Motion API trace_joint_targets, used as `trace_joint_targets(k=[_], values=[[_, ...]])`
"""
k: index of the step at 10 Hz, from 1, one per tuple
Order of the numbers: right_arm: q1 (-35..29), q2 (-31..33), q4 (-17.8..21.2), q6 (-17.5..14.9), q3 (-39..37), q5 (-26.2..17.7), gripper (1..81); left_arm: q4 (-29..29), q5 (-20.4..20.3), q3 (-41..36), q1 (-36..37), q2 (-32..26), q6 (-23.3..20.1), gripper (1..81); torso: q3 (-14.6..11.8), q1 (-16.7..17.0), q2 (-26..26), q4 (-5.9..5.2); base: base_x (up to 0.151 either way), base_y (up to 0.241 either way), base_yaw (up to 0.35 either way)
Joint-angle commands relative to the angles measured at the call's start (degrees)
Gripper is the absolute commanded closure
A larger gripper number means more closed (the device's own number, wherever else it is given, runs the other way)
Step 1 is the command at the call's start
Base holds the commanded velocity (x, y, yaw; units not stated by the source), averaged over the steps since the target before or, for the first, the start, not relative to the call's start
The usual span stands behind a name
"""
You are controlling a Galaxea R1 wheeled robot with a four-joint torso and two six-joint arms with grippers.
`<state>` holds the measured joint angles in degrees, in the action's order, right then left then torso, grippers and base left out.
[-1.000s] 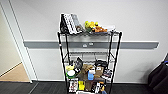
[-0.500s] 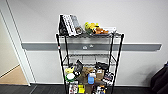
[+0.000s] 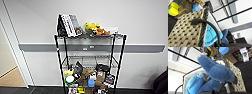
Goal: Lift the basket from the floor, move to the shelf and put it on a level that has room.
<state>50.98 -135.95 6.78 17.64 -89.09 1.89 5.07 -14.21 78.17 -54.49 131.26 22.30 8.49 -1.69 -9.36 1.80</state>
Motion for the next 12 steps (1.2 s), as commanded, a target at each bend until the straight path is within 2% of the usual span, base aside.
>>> trace_joint_targets(k=[1,12], values=[[-8.5,0.6,-1.9,-0.7,5.6,1.5,81.1,-2.4,-2.4,-5.0,6.6,0.2,0.2,81.1,0.0,0.0,0.0,0.0,0.123,0.0,0.0],[-7.9,1.0,-2.0,-0.8,6.6,2.2,81.1,-2.5,-2.4,-5.3,6.6,0.5,0.2,81.1,0.0,0.0,0.0,0.0,0.123,0.0,0.0]])
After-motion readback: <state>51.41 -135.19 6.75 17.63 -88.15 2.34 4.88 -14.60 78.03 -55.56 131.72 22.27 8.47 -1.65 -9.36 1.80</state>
